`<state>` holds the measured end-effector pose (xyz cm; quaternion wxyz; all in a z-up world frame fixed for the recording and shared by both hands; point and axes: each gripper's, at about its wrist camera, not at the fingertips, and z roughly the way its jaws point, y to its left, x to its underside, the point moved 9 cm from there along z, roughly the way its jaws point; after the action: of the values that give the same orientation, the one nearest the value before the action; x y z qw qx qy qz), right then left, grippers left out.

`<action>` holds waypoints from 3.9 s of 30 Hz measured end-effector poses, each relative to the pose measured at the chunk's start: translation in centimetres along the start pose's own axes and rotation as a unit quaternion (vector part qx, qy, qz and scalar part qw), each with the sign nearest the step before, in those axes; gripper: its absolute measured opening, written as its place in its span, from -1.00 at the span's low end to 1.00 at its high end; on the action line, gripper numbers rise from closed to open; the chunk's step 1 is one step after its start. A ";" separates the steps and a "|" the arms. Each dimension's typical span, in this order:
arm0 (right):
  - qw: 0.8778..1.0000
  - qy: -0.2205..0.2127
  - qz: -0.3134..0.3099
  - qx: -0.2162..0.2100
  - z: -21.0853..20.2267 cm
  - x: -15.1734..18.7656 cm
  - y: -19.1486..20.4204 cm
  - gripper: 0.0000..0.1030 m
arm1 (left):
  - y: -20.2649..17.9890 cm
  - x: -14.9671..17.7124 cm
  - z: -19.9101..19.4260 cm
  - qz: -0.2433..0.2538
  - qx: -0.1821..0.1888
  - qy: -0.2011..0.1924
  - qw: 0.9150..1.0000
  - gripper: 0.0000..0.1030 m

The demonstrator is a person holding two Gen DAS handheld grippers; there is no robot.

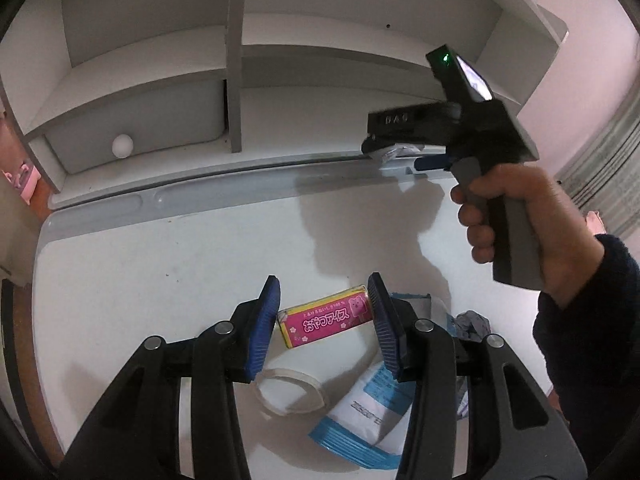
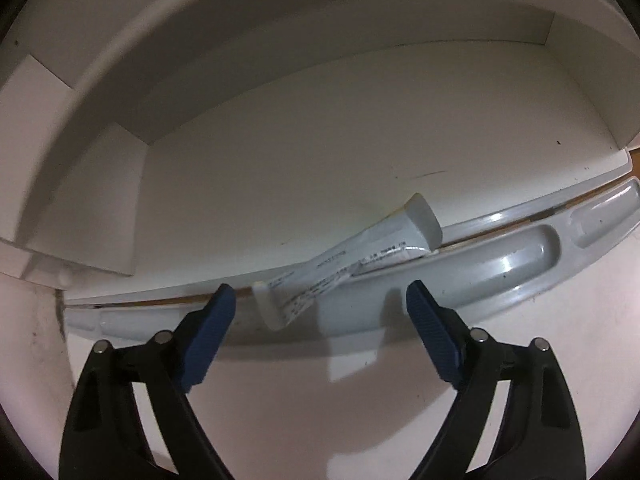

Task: Collect trash
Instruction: 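Grasp the pink candy box with the left tool while the right tool grasps the white tube packet, then carry candy box and tube packet over the bin and open both tools, then move both tools back to the desk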

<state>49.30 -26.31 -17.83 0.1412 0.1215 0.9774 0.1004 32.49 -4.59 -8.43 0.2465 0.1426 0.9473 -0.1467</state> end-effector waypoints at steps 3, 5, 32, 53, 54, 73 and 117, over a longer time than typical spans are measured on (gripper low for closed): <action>1.000 -0.011 0.009 0.011 -0.2 -0.2 -0.5 0.08 | 0.0 -0.2 0.1 -0.002 0.002 0.000 1.000 -0.14; 1.000 -0.013 0.015 -0.001 -0.6 0.0 -1.0 -0.23 | -0.1 0.0 0.0 -0.001 0.004 0.001 1.000 -0.14; 0.982 -0.157 0.093 0.041 -23.3 24.8 -30.2 -0.44 | -30.2 5.1 -1.1 0.189 0.140 -0.009 0.972 -0.14; 0.912 -0.100 0.380 0.122 -17.5 49.4 -56.3 -0.43 | -58.7 26.0 15.2 0.382 0.271 0.137 0.873 -0.14; 0.912 -0.096 0.380 0.119 -17.0 49.3 -56.5 -0.43 | -59.1 26.8 16.0 0.384 0.271 0.144 0.871 -0.14; 0.905 -0.082 0.404 0.105 -16.0 50.7 -59.1 -0.43 | -62.6 33.9 21.6 0.420 0.255 0.202 0.847 -0.14; 0.946 -0.170 0.255 0.107 -21.5 40.8 -47.5 0.56 | -49.3 18.4 4.5 0.368 0.205 0.015 0.907 0.79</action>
<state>-5.06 -64.13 -18.79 0.2611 0.3962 0.8802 0.0053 2.07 -47.73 -11.35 0.2343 0.5308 0.7802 -0.2339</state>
